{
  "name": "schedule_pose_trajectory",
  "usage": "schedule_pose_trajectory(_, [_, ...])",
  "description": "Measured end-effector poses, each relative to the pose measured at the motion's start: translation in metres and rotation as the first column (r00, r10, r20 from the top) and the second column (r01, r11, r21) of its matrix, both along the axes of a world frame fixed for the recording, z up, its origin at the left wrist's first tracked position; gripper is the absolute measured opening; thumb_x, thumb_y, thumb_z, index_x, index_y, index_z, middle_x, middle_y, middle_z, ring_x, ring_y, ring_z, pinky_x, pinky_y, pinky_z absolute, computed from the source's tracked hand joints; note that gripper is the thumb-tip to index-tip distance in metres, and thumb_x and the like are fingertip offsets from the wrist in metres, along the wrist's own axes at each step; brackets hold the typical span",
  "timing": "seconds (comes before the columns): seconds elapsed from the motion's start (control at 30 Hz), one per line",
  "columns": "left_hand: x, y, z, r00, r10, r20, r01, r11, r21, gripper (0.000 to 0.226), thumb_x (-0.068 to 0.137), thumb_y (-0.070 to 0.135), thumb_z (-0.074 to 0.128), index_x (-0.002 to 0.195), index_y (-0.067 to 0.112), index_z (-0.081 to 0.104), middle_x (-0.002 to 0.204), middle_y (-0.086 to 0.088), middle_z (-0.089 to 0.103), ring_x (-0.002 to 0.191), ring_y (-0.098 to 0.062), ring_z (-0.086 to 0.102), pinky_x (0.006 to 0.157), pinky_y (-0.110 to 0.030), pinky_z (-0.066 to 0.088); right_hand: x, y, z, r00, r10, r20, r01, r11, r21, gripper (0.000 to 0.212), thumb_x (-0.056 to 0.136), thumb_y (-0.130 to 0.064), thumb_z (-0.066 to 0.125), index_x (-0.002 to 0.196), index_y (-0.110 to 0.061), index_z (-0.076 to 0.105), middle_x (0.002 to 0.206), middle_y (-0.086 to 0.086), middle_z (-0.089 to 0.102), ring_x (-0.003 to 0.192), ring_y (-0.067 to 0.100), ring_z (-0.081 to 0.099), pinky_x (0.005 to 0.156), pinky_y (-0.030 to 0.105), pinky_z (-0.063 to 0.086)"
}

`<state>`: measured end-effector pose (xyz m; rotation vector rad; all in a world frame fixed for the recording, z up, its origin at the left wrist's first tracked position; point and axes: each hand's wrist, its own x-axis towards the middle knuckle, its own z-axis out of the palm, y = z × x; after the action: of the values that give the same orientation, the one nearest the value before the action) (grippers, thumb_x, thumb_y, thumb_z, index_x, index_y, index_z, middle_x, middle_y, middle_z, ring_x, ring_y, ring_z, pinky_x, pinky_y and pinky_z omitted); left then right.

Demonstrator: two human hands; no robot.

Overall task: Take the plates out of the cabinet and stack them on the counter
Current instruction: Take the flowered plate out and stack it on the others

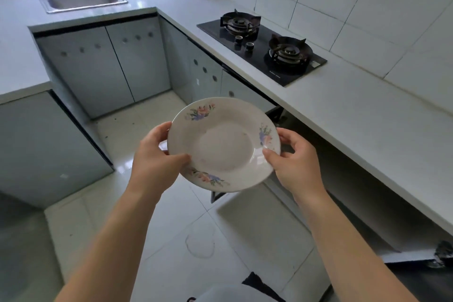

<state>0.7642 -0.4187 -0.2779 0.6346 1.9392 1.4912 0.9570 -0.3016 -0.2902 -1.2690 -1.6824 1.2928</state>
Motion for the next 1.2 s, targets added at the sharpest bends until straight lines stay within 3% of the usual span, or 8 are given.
schedule_pose_trajectory(0.27, [-0.071,-0.049,-0.017,0.975,0.209,-0.074,-0.215,0.972,-0.091,0.067,0.070,-0.009,0.065,0.127,0.023,0.051,0.110,0.010,0.058,0.071,-0.004,0.062,0.050,-0.012,0.047,-0.103,-0.012,-0.015,0.979,0.204,0.004,-0.203,0.977,-0.066,0.042,0.080,-0.009,0.070,0.118,-0.020,0.057,0.106,-0.006,0.064,0.078,0.009,0.069,0.072,0.033,0.060])
schedule_pose_trajectory(0.43, [-0.129,-0.052,-0.024,0.945,0.313,-0.090,-0.323,0.938,-0.130,0.069,0.071,-0.008,0.065,0.133,0.018,0.048,0.118,0.003,0.058,0.077,-0.010,0.063,0.051,-0.014,0.048,-0.178,0.002,-0.029,0.947,0.321,-0.002,-0.320,0.944,-0.081,0.037,0.080,-0.006,0.069,0.110,-0.024,0.058,0.102,-0.012,0.063,0.069,0.012,0.070,0.064,0.029,0.059])
schedule_pose_trajectory(0.53, [-0.170,-0.033,-0.023,0.934,0.346,-0.093,-0.356,0.925,-0.131,0.069,0.072,-0.008,0.065,0.133,0.018,0.047,0.120,0.003,0.057,0.072,-0.007,0.063,0.048,-0.010,0.049,-0.225,0.026,-0.035,0.938,0.346,-0.020,-0.346,0.933,-0.099,0.037,0.080,-0.007,0.069,0.111,-0.023,0.059,0.099,-0.016,0.063,0.069,0.012,0.070,0.064,0.028,0.059])
schedule_pose_trajectory(0.7, [-0.247,0.021,-0.010,0.922,0.372,-0.103,-0.384,0.914,-0.133,0.070,0.071,-0.007,0.066,0.133,0.019,0.048,0.124,0.003,0.058,0.075,-0.018,0.068,0.070,-0.032,0.058,-0.305,0.085,-0.027,0.935,0.347,-0.078,-0.354,0.930,-0.105,0.038,0.079,-0.004,0.070,0.112,-0.019,0.061,0.096,-0.016,0.065,0.063,0.011,0.068,0.062,0.025,0.059])
schedule_pose_trajectory(0.87, [-0.307,0.074,0.003,0.914,0.382,-0.139,-0.398,0.910,-0.113,0.069,0.072,-0.007,0.066,0.133,0.020,0.049,0.117,0.009,0.058,0.061,-0.006,0.060,0.054,-0.009,0.050,-0.366,0.140,-0.018,0.923,0.366,-0.116,-0.378,0.920,-0.106,0.038,0.079,-0.004,0.068,0.113,-0.019,0.061,0.099,-0.012,0.067,0.071,0.019,0.070,0.060,0.020,0.056])
schedule_pose_trajectory(1.1, [-0.379,0.125,0.001,0.920,0.376,-0.113,-0.389,0.912,-0.129,0.067,0.071,-0.005,0.067,0.131,0.022,0.050,0.109,0.016,0.059,0.047,0.003,0.056,0.042,-0.015,0.046,-0.436,0.193,-0.022,0.924,0.352,-0.149,-0.373,0.916,-0.149,0.038,0.078,-0.004,0.070,0.112,-0.020,0.063,0.104,-0.007,0.068,0.068,0.017,0.070,0.056,0.017,0.053])
schedule_pose_trajectory(1.2, [-0.422,0.149,-0.005,0.917,0.382,-0.117,-0.396,0.909,-0.132,0.070,0.070,-0.005,0.069,0.132,0.020,0.049,0.118,0.004,0.060,0.046,0.005,0.055,0.056,-0.017,0.051,-0.479,0.217,-0.026,0.932,0.332,-0.148,-0.353,0.923,-0.151,0.038,0.077,-0.003,0.071,0.110,-0.019,0.063,0.106,-0.004,0.067,0.071,0.024,0.070,0.062,0.026,0.057])
